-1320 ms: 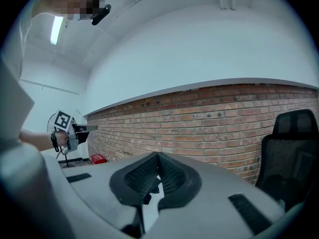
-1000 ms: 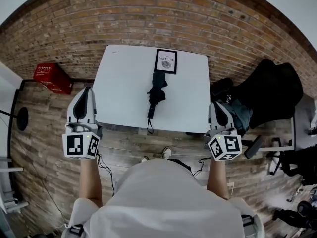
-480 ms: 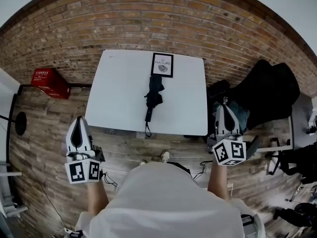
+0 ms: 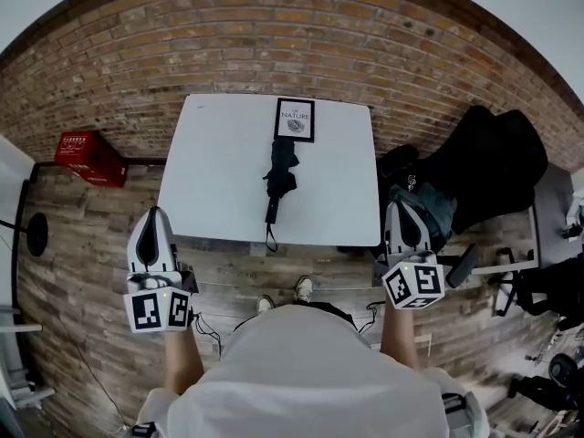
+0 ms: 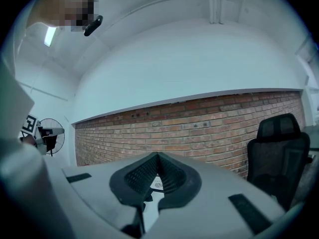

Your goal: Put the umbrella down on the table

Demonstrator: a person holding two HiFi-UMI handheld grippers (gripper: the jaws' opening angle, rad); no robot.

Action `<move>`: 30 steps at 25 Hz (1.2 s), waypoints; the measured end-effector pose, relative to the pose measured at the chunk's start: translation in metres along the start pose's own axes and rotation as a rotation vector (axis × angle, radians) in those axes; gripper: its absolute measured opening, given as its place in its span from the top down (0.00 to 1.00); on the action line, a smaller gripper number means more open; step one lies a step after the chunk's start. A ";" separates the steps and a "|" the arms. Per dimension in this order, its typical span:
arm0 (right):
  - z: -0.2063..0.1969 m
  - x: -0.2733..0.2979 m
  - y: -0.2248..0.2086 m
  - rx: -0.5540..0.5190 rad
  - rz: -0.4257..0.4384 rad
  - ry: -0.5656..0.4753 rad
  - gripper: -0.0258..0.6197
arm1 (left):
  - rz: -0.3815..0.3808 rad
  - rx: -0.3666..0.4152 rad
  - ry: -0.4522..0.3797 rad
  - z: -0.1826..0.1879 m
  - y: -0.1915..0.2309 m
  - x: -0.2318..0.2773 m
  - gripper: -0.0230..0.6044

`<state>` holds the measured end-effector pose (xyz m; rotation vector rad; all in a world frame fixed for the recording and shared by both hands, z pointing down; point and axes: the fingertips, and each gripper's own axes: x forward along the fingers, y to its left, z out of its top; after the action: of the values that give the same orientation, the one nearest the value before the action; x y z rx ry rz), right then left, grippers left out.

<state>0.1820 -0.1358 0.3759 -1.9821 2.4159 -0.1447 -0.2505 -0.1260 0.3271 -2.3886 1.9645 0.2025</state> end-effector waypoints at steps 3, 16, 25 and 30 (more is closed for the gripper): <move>-0.004 -0.007 0.003 -0.001 -0.001 0.018 0.93 | -0.002 -0.015 0.013 -0.004 0.000 -0.005 0.92; -0.012 -0.046 0.033 0.003 -0.009 0.009 0.93 | -0.064 -0.016 0.036 -0.006 -0.001 -0.034 0.92; -0.025 -0.059 0.056 -0.037 -0.002 0.036 0.93 | -0.069 0.006 0.044 -0.003 0.007 -0.061 0.92; -0.023 -0.062 0.065 -0.060 0.016 0.034 0.93 | -0.073 0.006 0.042 -0.002 0.006 -0.063 0.92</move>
<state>0.1293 -0.0612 0.3904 -2.0000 2.4846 -0.1078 -0.2686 -0.0664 0.3370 -2.4754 1.8884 0.1449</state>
